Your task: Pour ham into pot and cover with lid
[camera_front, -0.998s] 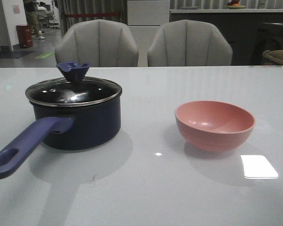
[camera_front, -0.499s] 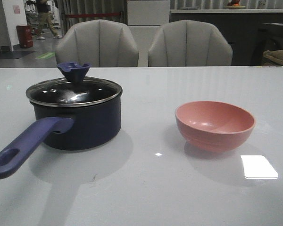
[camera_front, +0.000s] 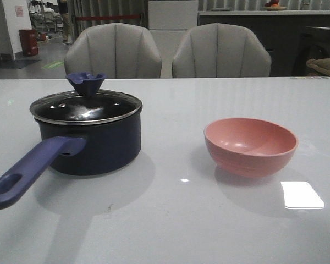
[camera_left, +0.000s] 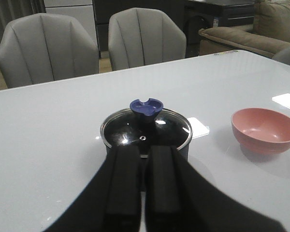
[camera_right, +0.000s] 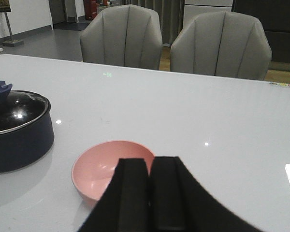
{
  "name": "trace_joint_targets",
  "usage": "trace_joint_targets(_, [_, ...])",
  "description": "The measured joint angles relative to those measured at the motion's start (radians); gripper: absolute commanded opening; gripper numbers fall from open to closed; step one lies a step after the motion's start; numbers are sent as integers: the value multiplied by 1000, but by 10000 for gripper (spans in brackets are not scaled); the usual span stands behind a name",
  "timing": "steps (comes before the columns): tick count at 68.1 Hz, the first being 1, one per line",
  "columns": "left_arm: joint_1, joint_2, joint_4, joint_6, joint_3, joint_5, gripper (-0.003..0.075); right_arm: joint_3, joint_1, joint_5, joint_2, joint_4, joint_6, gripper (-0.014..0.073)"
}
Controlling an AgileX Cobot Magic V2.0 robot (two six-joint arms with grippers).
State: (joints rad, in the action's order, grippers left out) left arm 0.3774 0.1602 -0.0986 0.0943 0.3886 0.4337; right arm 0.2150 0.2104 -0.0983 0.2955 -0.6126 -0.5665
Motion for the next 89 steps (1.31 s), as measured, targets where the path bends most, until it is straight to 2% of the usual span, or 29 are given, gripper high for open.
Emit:
trace_joint_targets(23, [0,0,-1,0,0,-4,134,0,0,0,0,0,0,127])
trace_joint_targets(32, [-17,-6,49,0,-53,-72,134,0,0,0,0,0,0,127])
trace_joint_targets(45, [-177,-65,110,-24,-220,-261,134,0,0,0,0,0,0,127])
trace_joint_targets(57, [-306,-145,114,-74,-358,-339,134,0,0,0,0,0,0,127])
trace_joint_targets(69, [-320,-165,115,-84,-394,-387,134,0,0,0,0,0,0,127])
trace_joint_targets(89, [-320,-165,115,-84,-394,-389,134,0,0,0,0,0,0,127])
